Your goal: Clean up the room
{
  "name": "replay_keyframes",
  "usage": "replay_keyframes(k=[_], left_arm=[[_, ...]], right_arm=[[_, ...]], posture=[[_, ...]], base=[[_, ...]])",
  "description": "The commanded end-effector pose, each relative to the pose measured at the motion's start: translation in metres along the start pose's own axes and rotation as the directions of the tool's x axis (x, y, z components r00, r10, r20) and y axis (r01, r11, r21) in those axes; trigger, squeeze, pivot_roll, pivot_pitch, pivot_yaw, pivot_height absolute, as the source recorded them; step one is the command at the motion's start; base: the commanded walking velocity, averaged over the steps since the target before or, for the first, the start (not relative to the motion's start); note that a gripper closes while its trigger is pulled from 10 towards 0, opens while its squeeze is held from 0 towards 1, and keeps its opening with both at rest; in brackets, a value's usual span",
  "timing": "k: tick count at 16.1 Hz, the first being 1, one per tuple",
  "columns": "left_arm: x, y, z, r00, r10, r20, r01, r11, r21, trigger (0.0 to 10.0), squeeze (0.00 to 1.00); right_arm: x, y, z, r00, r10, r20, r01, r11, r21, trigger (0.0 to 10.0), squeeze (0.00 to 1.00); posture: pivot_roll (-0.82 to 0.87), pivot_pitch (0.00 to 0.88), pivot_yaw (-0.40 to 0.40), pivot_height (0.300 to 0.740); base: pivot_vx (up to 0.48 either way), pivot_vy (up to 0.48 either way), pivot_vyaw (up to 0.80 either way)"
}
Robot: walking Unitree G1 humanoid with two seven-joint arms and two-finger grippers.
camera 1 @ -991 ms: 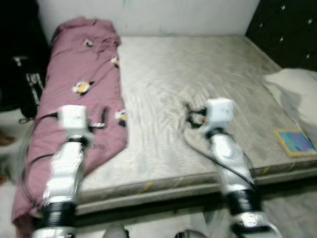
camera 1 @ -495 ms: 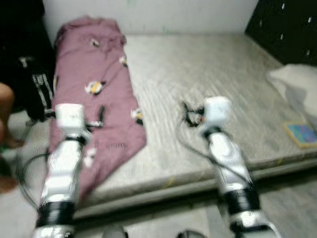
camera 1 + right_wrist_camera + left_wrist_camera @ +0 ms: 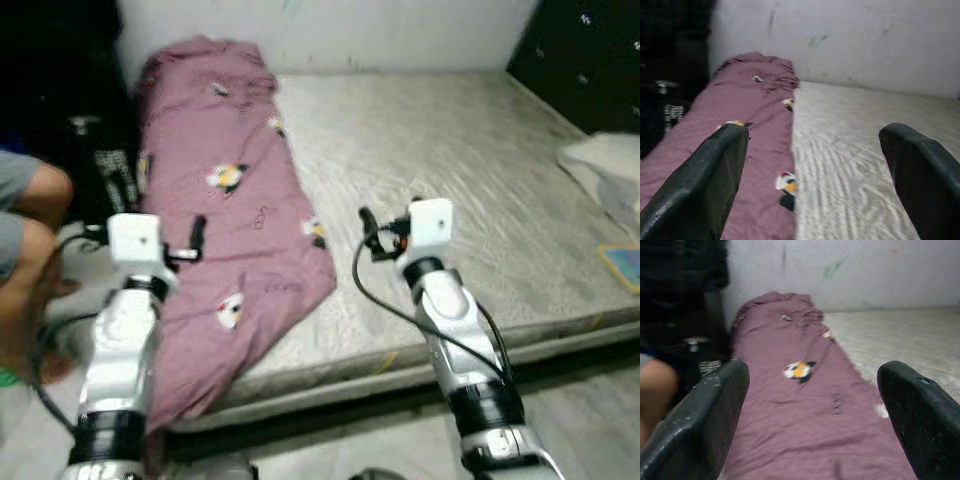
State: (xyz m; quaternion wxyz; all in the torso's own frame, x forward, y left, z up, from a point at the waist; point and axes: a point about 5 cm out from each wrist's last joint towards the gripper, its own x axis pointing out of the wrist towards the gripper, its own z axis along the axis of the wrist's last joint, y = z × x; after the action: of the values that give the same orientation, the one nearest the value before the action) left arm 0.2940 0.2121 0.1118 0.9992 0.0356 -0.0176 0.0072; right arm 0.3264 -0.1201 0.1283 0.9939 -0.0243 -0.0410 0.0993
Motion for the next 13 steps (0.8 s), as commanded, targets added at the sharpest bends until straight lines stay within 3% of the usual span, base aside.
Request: replay_keyframes(k=[1,4,10,13], left_arm=[[-0.006,-0.006,-0.009,0.999,-0.021,-0.026,0.021,1.0,0.007,10.0,0.0],[-0.013,0.001,-0.017,0.998,-0.018,-0.052,0.019,0.999,0.035,10.0,0.0],[-0.01,0.004,-0.015,0.999,-0.005,-0.044,0.006,1.0,0.022,10.0,0.0],[-0.01,0.001,-0.015,0.998,-0.015,-0.054,0.016,1.0,0.011,10.0,0.0]], right_arm=[[-0.003,-0.014,0.001,0.999,-0.047,0.003,0.047,0.999,-0.013,10.0,0.0],[-0.006,-0.015,-0.002,0.999,-0.051,-0.007,0.051,0.999,-0.016,10.0,0.0],[-0.005,-0.017,-0.001,0.998,-0.059,-0.012,0.059,0.998,-0.005,10.0,0.0],[-0.005,-0.018,-0.001,0.998,-0.065,-0.017,0.065,0.998,0.0,10.0,0.0]], posture=[[0.03,0.016,-0.035,0.74],[0.03,0.021,-0.035,0.74],[0.03,0.03,-0.039,0.74],[0.03,0.035,-0.036,0.74]], base=[[0.0,0.0,0.0],[0.0,0.0,0.0],[0.0,0.0,0.0],[0.0,0.401,-0.25]])
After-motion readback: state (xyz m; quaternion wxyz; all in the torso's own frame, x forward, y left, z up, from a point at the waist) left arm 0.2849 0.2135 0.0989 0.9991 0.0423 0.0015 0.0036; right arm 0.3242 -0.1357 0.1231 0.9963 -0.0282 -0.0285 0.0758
